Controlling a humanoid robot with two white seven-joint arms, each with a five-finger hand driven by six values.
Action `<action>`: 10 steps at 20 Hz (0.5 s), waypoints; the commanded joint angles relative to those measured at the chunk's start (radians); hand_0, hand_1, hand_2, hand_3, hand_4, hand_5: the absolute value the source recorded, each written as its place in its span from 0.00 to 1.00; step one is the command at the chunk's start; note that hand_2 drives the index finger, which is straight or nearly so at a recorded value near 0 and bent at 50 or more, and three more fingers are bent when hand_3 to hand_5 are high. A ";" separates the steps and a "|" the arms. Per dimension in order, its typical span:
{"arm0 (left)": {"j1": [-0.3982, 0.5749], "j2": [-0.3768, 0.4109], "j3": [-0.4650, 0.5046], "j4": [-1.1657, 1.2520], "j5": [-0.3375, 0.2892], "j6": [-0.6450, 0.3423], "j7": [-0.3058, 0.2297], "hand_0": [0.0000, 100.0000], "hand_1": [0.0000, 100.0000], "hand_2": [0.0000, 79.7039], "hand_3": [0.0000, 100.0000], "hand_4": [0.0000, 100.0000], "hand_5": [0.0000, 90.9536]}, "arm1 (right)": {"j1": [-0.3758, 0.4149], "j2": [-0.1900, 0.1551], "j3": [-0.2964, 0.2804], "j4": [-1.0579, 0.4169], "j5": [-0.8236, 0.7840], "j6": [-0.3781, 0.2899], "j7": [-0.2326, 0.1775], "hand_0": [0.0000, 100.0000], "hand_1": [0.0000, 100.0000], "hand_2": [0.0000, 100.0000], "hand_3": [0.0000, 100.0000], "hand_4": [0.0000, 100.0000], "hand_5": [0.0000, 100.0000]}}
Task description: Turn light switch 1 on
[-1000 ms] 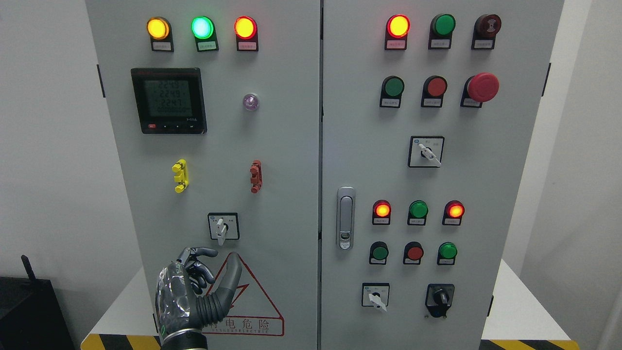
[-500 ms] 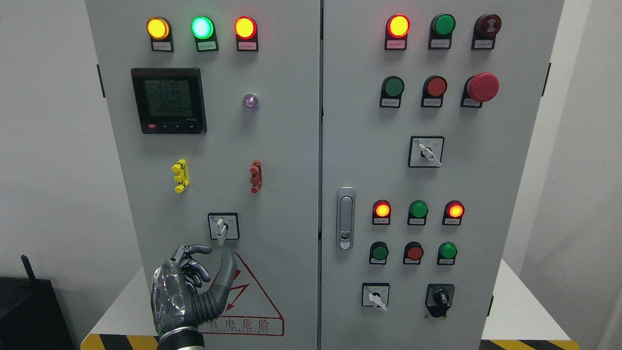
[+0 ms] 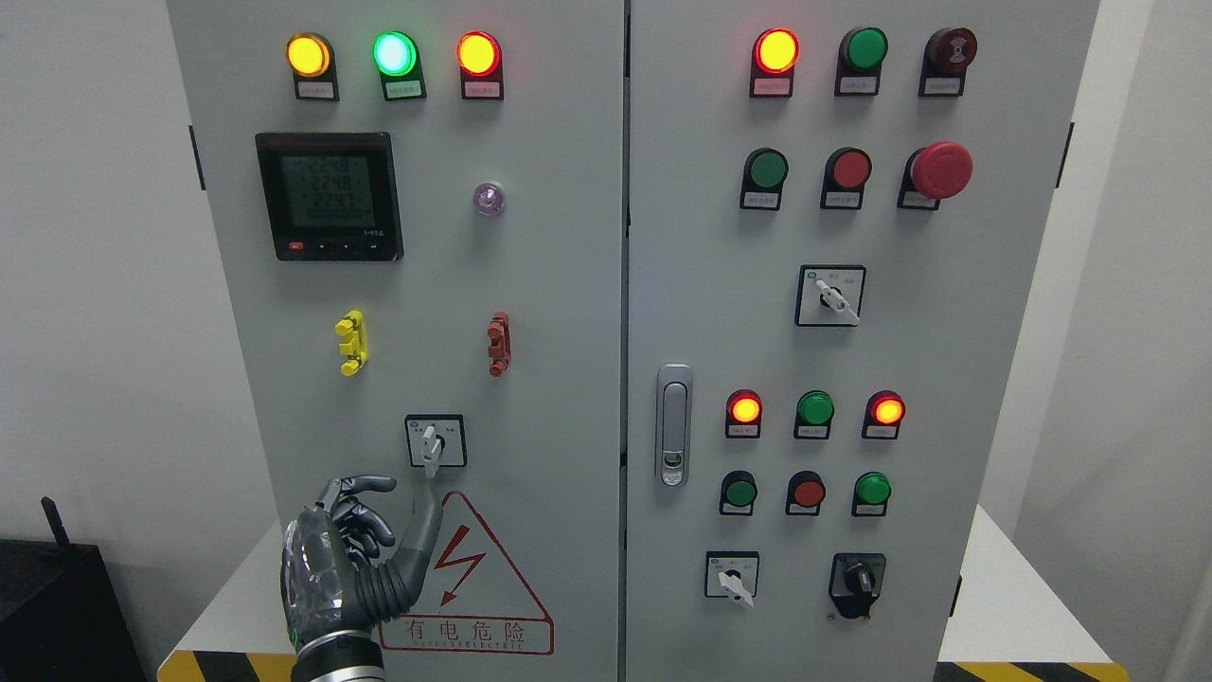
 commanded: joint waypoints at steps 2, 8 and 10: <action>-0.035 0.001 0.016 0.034 0.021 -0.006 -0.007 0.21 0.60 0.59 0.93 0.95 0.96 | 0.001 0.000 0.011 0.000 -0.006 0.000 0.000 0.12 0.39 0.00 0.00 0.00 0.00; -0.035 -0.001 0.006 0.035 0.022 0.000 -0.008 0.20 0.60 0.59 0.96 0.97 0.97 | 0.001 0.000 0.011 0.000 -0.006 0.000 0.000 0.12 0.39 0.00 0.00 0.00 0.00; -0.035 -0.001 -0.001 0.037 0.024 0.000 -0.010 0.20 0.60 0.60 0.97 0.97 0.97 | 0.001 0.000 0.011 0.000 -0.006 0.000 0.000 0.12 0.39 0.00 0.00 0.00 0.00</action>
